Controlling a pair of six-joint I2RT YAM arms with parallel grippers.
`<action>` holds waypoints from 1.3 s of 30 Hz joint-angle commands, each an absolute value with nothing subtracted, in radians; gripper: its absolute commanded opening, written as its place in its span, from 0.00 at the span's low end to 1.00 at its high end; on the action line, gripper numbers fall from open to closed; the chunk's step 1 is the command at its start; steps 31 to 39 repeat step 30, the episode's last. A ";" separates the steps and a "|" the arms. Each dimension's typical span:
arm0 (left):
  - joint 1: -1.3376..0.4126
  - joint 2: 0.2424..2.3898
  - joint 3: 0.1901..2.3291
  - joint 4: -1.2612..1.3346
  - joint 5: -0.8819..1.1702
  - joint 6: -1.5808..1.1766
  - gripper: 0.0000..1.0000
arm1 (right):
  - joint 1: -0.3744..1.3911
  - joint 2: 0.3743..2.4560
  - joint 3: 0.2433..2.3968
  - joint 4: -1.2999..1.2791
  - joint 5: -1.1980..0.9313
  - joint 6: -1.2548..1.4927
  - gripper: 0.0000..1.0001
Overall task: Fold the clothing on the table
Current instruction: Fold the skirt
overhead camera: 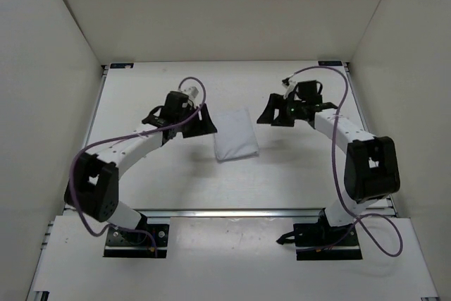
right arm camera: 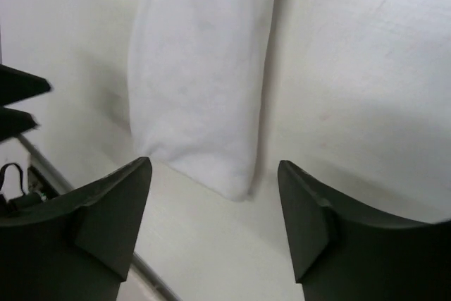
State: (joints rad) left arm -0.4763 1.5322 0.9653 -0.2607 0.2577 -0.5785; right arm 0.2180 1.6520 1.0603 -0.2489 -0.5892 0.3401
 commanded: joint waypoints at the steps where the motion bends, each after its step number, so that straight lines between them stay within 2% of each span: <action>1: -0.442 1.401 1.052 -0.418 0.148 -0.415 0.77 | 0.169 1.551 1.146 -0.362 -0.551 0.247 0.71; 2: -0.451 1.384 1.067 -0.443 0.070 -0.408 0.89 | 0.182 1.548 1.160 -0.391 -0.473 0.223 0.82; 3: -0.451 1.378 1.080 -0.487 0.004 -0.381 0.94 | 0.184 1.536 1.166 -0.447 -0.389 0.218 0.85; 6: -0.439 1.333 1.062 -0.555 -0.064 -0.354 0.99 | 0.218 1.503 1.158 -0.518 -0.243 0.170 1.00; 19: -0.374 1.085 0.810 -0.592 -0.103 -0.380 0.99 | 0.210 1.325 0.962 -0.457 -0.170 0.198 0.99; 29: -0.383 1.057 0.804 -0.604 -0.117 -0.367 0.99 | 0.183 1.278 0.862 -0.403 -0.210 0.227 0.99; 39: -0.388 1.069 0.810 -0.607 -0.120 -0.368 0.99 | 0.175 1.276 0.862 -0.406 -0.207 0.215 0.99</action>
